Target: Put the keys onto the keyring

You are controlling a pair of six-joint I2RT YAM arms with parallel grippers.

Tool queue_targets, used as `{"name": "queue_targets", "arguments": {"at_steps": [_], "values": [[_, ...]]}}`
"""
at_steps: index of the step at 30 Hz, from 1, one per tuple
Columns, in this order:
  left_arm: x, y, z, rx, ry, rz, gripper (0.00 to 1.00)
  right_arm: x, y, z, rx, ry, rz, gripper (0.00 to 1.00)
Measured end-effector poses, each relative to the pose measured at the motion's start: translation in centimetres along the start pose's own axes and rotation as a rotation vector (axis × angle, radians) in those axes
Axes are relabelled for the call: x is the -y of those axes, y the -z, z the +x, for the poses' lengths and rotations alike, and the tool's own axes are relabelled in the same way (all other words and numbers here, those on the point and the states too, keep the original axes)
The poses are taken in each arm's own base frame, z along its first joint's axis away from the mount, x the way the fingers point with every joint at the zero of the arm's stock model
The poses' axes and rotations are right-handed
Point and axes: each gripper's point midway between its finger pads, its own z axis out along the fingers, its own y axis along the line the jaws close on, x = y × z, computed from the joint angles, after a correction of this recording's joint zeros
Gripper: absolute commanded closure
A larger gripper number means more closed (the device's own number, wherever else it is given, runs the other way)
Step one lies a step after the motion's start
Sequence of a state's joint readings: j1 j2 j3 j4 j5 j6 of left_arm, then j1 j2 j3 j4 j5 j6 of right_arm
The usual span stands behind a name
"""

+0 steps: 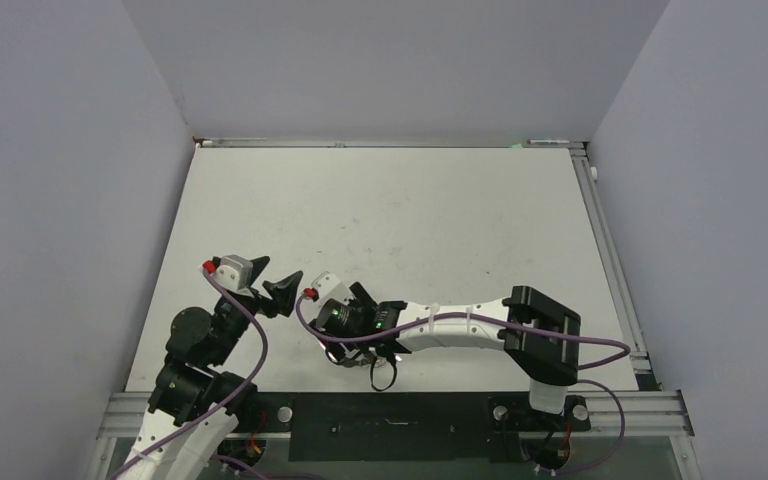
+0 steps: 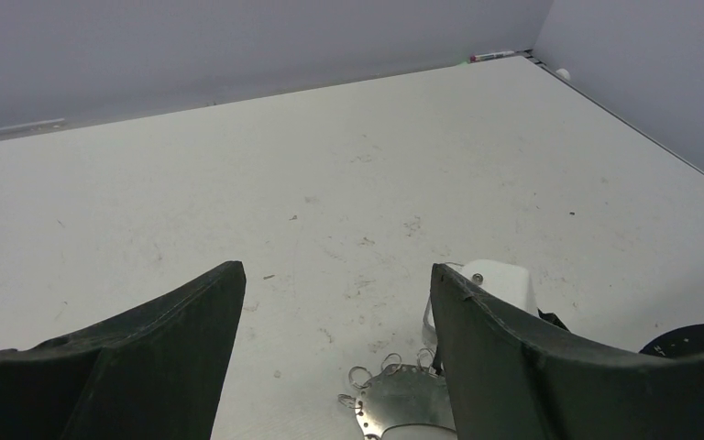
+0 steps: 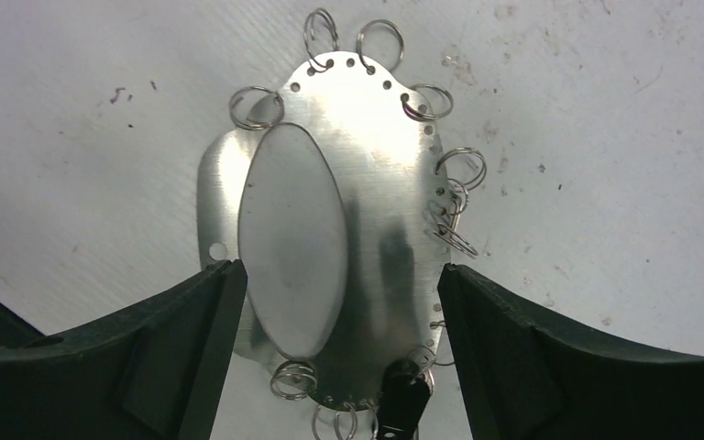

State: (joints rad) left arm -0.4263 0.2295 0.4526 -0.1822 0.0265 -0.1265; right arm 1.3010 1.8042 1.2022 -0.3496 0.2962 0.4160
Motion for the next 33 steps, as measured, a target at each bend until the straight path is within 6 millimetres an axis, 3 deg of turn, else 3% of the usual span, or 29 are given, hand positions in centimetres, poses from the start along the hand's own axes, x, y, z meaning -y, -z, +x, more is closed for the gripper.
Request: {"name": "queue_targets", "arguments": {"at_steps": [11, 14, 21, 29, 33], "values": [[0.2, 0.0, 0.1, -0.003, 0.000, 0.012, 0.29, 3.5, -2.1, 3.6, -0.128, -0.009, 0.117, 0.18], [0.2, 0.0, 0.1, -0.004, 0.000, 0.013, 0.29, 3.9, -2.6, 3.5, -0.123, -0.040, 0.119, 0.18], [0.3, 0.0, 0.1, -0.006, 0.000, 0.015, 0.29, 3.5, -3.2, 3.3, -0.108, -0.095, 0.061, 0.37], [0.3, -0.1, 0.2, -0.008, 0.000, 0.015, 0.29, 3.4, -3.0, 4.0, -0.111, -0.161, 0.004, 0.36], [0.3, -0.1, 0.2, -0.010, 0.000, 0.016, 0.29, 3.6, -2.6, 4.5, -0.124, -0.164, 0.001, 0.41]]}}
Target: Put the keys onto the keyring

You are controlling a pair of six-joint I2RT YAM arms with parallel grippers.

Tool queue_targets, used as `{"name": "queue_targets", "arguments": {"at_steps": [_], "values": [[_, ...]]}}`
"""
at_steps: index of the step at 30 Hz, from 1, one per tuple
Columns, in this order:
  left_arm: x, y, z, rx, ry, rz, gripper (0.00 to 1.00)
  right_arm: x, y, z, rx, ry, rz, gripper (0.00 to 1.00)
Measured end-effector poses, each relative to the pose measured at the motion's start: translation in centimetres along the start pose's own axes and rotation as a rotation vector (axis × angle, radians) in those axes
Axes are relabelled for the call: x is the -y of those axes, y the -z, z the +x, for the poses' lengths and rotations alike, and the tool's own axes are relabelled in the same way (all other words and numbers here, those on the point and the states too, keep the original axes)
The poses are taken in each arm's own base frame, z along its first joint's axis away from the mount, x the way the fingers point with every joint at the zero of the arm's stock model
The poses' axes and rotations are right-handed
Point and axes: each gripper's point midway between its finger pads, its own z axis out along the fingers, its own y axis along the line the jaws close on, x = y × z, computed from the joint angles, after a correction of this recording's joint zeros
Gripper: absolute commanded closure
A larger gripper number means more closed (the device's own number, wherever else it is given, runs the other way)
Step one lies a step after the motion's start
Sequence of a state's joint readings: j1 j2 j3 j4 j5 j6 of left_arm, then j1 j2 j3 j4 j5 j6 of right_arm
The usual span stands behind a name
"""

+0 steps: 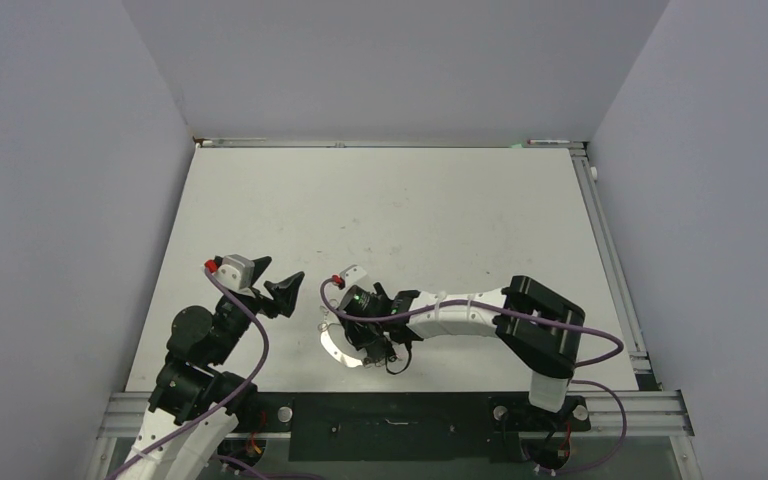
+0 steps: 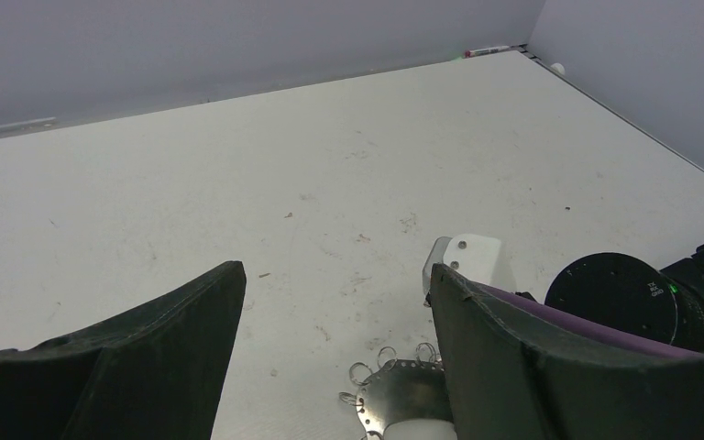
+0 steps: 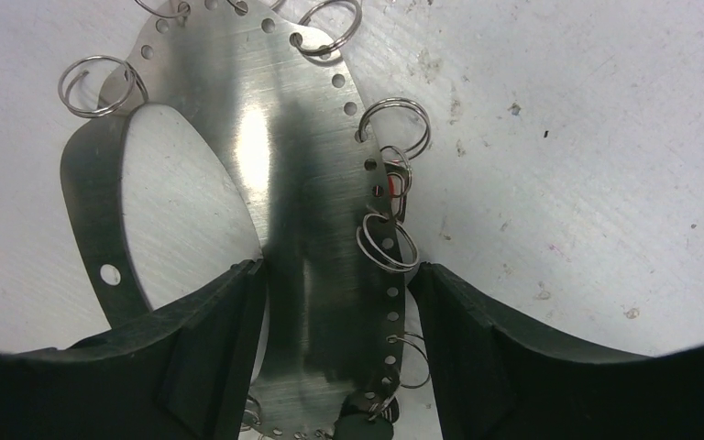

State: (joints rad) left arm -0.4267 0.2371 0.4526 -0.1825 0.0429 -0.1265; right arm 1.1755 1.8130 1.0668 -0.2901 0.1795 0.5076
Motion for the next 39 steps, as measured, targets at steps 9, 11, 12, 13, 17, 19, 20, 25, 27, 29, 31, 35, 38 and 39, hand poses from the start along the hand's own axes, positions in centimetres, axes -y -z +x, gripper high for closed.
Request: {"name": "queue_targets", "arguments": {"at_steps": [9, 11, 12, 13, 17, 19, 20, 25, 27, 29, 31, 35, 38, 39], "values": [[0.1, 0.0, 0.0, -0.001, 0.000, 0.004, 0.30, 0.1, 0.1, 0.3, -0.003, -0.004, -0.014, 0.69], [0.1, 0.0, 0.0, -0.001, 0.000, 0.006, 0.30, 0.1, 0.1, 0.2, 0.001, -0.006, -0.019, 0.71], [0.1, 0.0, 0.0, -0.001, 0.000, 0.007, 0.30, 0.1, 0.2, 0.2, 0.002, -0.007, -0.022, 0.72], [0.1, 0.0, 0.0, -0.001, 0.000, 0.008, 0.30, 0.1, 0.2, 0.2, 0.001, -0.008, -0.025, 0.72], [0.3, 0.0, 0.0, -0.002, 0.007, 0.016, 0.29, 0.3, 0.7, 0.5, -0.022, -0.015, -0.045, 0.74], [0.5, 0.0, 0.1, -0.004, 0.024, 0.020, 0.29, 0.4, 1.4, 0.8, -0.043, -0.020, -0.062, 0.75], [0.6, 0.0, 0.1, -0.008, 0.038, 0.025, 0.29, 0.5, 1.7, 0.8, -0.047, -0.026, -0.072, 0.75], [1.4, -0.4, 0.5, -0.049, 0.113, 0.048, 0.29, 1.7, 4.4, -2.1, 0.012, -0.108, -0.147, 0.77], [1.8, -0.5, 0.3, -0.070, 0.150, 0.057, 0.30, 2.3, 5.3, -3.4, 0.051, -0.146, -0.180, 0.78], [2.0, -0.4, -0.1, -0.080, 0.186, 0.059, 0.31, 2.8, 6.0, -4.3, 0.082, -0.179, -0.208, 0.78], [2.3, -0.2, -0.6, -0.088, 0.230, 0.055, 0.31, 3.4, 6.3, -4.6, 0.097, -0.206, -0.226, 0.78], [2.7, 0.2, -0.8, -0.126, 0.320, 0.041, 0.32, 4.3, 6.5, -4.1, 0.088, -0.253, -0.259, 0.78], [3.1, 0.3, -0.2, -0.180, 0.393, 0.034, 0.31, 4.7, 6.6, -4.0, 0.086, -0.285, -0.285, 0.78], [3.3, 0.3, 0.1, -0.196, 0.414, 0.036, 0.31, 4.7, 6.7, -4.2, 0.089, -0.296, -0.298, 0.78]]}}
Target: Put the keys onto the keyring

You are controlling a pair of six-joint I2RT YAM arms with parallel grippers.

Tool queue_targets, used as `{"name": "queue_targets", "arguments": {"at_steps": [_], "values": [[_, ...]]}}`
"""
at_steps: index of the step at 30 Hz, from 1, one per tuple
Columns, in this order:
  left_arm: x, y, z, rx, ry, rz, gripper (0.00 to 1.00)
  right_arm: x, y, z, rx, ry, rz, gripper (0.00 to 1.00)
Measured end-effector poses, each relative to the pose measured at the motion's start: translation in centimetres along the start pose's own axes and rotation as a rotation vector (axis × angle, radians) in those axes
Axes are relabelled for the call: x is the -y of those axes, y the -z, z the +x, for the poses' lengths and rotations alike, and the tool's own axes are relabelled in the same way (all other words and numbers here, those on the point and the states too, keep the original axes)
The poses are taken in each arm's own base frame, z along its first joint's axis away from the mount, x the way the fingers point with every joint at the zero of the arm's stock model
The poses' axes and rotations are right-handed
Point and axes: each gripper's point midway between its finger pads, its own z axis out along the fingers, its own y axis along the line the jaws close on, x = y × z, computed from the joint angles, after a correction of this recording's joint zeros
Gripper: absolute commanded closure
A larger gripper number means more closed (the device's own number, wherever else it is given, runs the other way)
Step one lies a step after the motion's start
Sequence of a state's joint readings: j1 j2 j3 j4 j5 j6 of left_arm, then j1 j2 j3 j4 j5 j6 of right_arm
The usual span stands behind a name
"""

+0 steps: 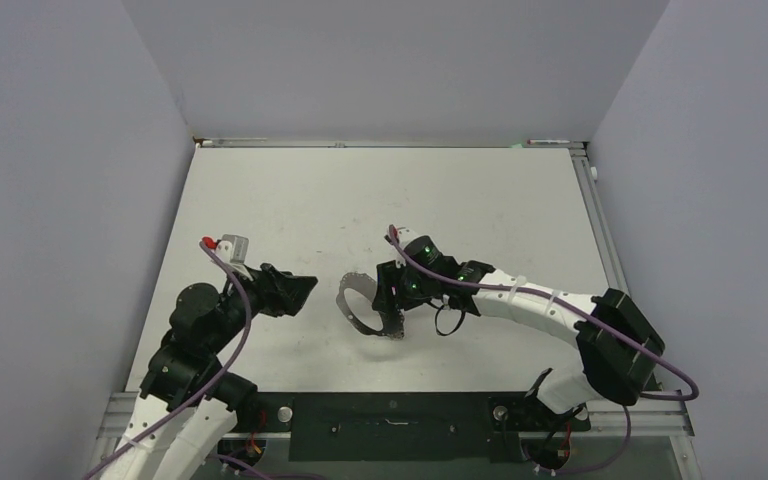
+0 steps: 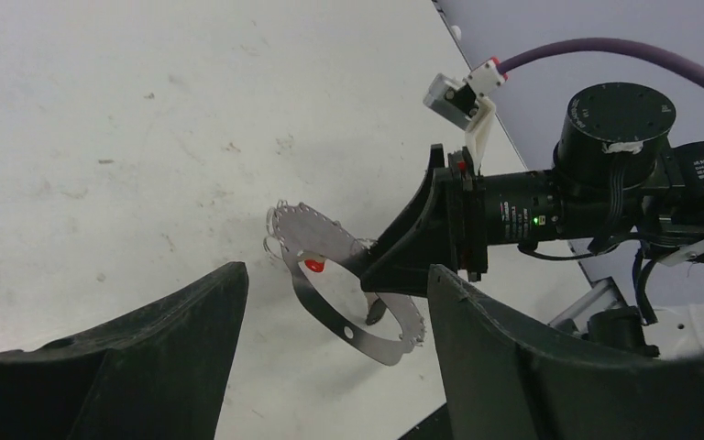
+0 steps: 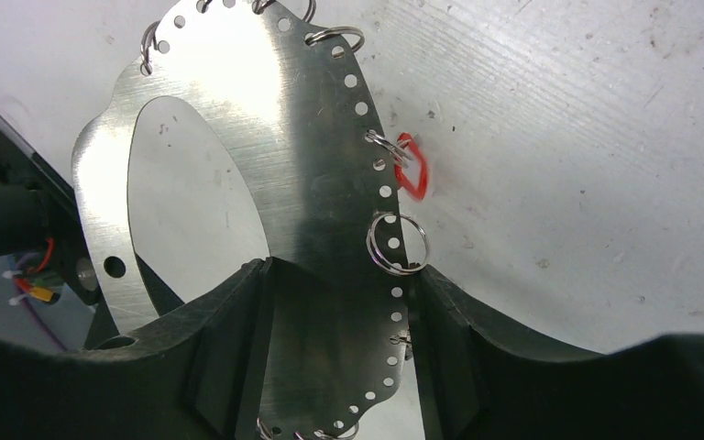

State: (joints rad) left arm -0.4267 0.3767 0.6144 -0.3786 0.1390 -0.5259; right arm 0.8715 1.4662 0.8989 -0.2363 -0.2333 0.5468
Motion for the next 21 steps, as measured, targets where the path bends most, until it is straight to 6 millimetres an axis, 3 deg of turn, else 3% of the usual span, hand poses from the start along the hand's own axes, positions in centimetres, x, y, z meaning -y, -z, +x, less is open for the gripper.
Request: {"name": "queue_targets", "arguments": {"at_steps": [8, 12, 19, 21], "values": [[0.8, -0.8, 3.0, -0.148, 0.204, 0.015, 0.32, -1.4, 1.4, -2.0, 0.061, -0.050, -0.090, 0.79], [0.7, -1.6, 4.8, -0.199, 0.284, 0.028, 0.43, -2.2, 2.0, -2.9, 0.089, -0.061, -0.128, 0.79], [0.2, -3.4, 7.5, -0.246, 0.381, 0.058, 0.47, -2.7, 2.1, -3.0, 0.088, -0.076, -0.154, 0.80], [0.3, -3.7, 7.7, -0.244, 0.397, 0.071, 0.58, -2.9, 2.1, -2.9, 0.085, -0.080, -0.160, 0.80]]}}
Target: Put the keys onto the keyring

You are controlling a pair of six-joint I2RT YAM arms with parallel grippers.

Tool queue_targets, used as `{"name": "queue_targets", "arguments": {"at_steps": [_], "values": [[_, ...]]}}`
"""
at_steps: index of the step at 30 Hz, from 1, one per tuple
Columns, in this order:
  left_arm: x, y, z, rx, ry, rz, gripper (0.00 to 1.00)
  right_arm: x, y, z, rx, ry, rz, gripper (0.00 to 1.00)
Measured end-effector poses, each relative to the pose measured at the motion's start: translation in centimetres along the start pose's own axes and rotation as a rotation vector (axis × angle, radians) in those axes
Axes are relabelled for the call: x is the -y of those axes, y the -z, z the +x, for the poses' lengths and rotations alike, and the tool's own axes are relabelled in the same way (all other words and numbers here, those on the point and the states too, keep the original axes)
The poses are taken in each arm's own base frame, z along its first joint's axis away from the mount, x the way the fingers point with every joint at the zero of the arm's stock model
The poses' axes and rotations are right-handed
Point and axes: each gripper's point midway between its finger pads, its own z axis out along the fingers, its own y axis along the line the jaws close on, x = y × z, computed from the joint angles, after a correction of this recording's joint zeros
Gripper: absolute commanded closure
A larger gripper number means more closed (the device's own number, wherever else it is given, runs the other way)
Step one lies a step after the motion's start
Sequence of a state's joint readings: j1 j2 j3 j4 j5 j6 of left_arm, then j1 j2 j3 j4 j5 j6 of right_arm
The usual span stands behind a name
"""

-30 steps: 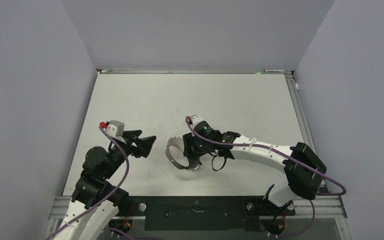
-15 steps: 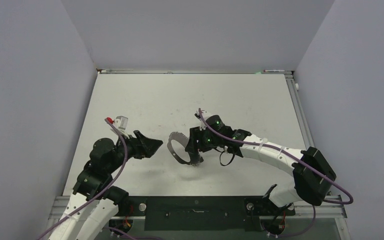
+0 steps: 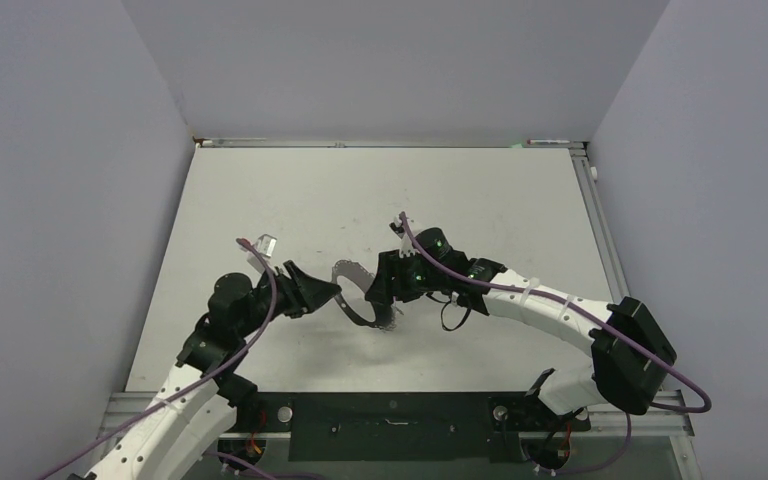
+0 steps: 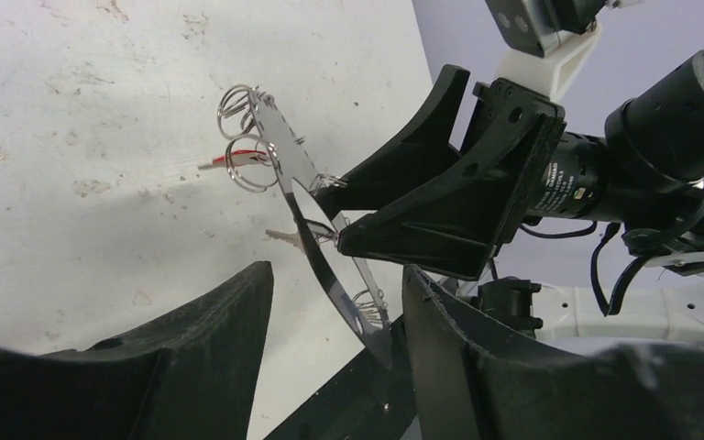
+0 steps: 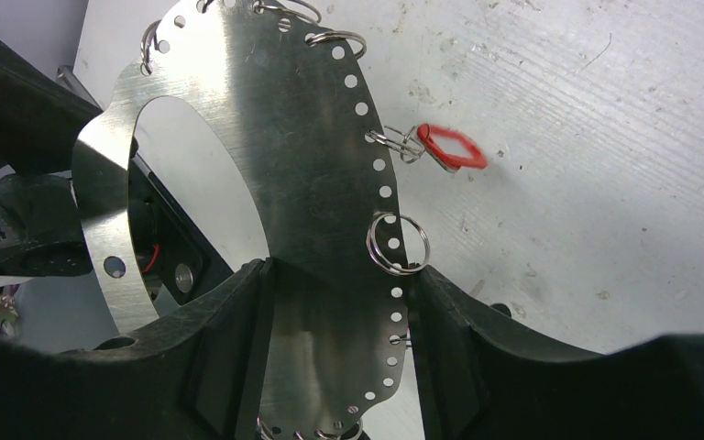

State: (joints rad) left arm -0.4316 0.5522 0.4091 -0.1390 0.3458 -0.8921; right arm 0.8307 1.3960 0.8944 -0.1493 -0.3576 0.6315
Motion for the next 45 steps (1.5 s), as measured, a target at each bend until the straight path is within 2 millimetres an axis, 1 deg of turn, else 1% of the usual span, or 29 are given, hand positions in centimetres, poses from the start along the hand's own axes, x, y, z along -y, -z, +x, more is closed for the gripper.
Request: {"name": "queue_targets", "arguments": {"at_steps": [2, 3, 5, 6, 7, 8, 14, 17, 18, 19, 23, 24, 25, 28, 30, 32, 33, 34, 36, 38, 40, 42, 43, 45], "values": [[0.3, -0.4, -0.2, 0.005, 0.008, 0.019, 0.74, -0.1, 0.0, 0.0, 0.000, -0.005, -0.003, 0.80], [0.5, -0.6, -0.3, 0.007, 0.013, 0.027, 0.79, -0.1, 0.0, 0.0, -0.002, -0.007, -0.005, 0.80], [0.9, -1.1, -0.5, 0.010, 0.011, 0.043, 0.88, -0.2, 0.0, 0.0, -0.003, -0.009, -0.008, 0.81], [0.9, -1.3, -0.5, 0.008, 0.011, 0.045, 0.94, -0.2, 0.0, 0.0, -0.002, -0.009, -0.008, 0.81], [0.9, -1.6, -0.4, 0.004, 0.010, 0.045, 0.98, -0.2, 0.0, 0.0, -0.002, -0.009, -0.009, 0.81], [0.9, -1.8, -0.3, -0.001, 0.011, 0.044, 0.99, -0.2, 0.0, 0.0, -0.001, -0.009, -0.009, 0.81], [1.3, -2.7, 0.1, -0.003, -0.009, 0.052, 1.00, 0.4, 0.4, -0.1, 0.003, -0.008, 0.022, 0.80], [1.6, -2.9, 0.1, 0.020, -0.025, 0.055, 1.00, 0.6, 0.7, -0.4, 0.007, 0.009, 0.041, 0.76], [1.7, -2.9, -0.1, 0.031, -0.029, 0.055, 1.00, 0.6, 0.8, -0.6, 0.011, 0.015, 0.045, 0.73], [1.8, -2.9, -0.2, 0.040, -0.031, 0.054, 1.00, 0.5, 0.9, -0.8, 0.013, 0.024, 0.047, 0.67], [2.0, -2.7, -0.9, 0.089, -0.029, 0.046, 1.00, 0.2, 1.4, -1.9, 0.021, 0.076, 0.063, 0.35], [2.2, -2.6, -1.2, 0.106, -0.023, 0.047, 1.00, 0.1, 1.7, -2.3, 0.025, 0.097, 0.071, 0.29], [2.4, -2.4, -1.4, 0.121, -0.019, 0.051, 1.00, -0.2, 2.0, -3.0, 0.035, 0.120, 0.081, 0.24], [2.6, -2.0, -2.3, 0.170, -0.010, 0.049, 1.00, -1.2, 3.3, -5.9, 0.090, 0.195, 0.102, 0.23], [2.5, -1.9, -2.8, 0.200, 0.009, 0.039, 1.00, -2.3, 4.2, -7.7, 0.135, 0.253, 0.108, 0.22], [2.2, -1.9, -3.2, 0.222, 0.026, 0.019, 1.00, -3.0, 5.2, -8.6, 0.171, 0.311, 0.122, 0.22], [2.0, -2.0, -3.3, 0.230, 0.036, 0.009, 1.00, -3.6, 5.7, -8.6, 0.186, 0.345, 0.127, 0.22], [1.8, -2.1, -3.4, 0.237, 0.043, 0.000, 1.00, -4.4, 6.0, -8.2, 0.194, 0.385, 0.127, 0.21], [1.4, -2.2, -3.7, 0.253, 0.064, -0.020, 1.00, -6.9, 6.3, -6.9, 0.213, 0.482, 0.112, 0.21], [1.0, -2.3, -3.8, 0.264, 0.081, -0.037, 1.00, -9.5, 6.2, -4.6, 0.236, 0.585, 0.082, 0.21], [0.6, -2.4, -4.0, 0.275, 0.101, -0.057, 1.00, -10.9, 5.9, -1.7, 0.249, 0.685, 0.067, 0.20], [0.2, -2.5, -4.0, 0.281, 0.125, -0.075, 1.00, -10.9, 5.2, 0.7, 0.255, 0.780, 0.089, 0.21], [0.0, -2.5, -3.9, 0.283, 0.138, -0.085, 1.00, -10.5, 4.9, 1.5, 0.256, 0.818, 0.115, 0.21], [-0.7, -2.6, -3.7, 0.278, 0.170, -0.116, 1.00, -9.6, 4.2, 1.9, 0.267, 0.875, 0.184, 0.23]]}}
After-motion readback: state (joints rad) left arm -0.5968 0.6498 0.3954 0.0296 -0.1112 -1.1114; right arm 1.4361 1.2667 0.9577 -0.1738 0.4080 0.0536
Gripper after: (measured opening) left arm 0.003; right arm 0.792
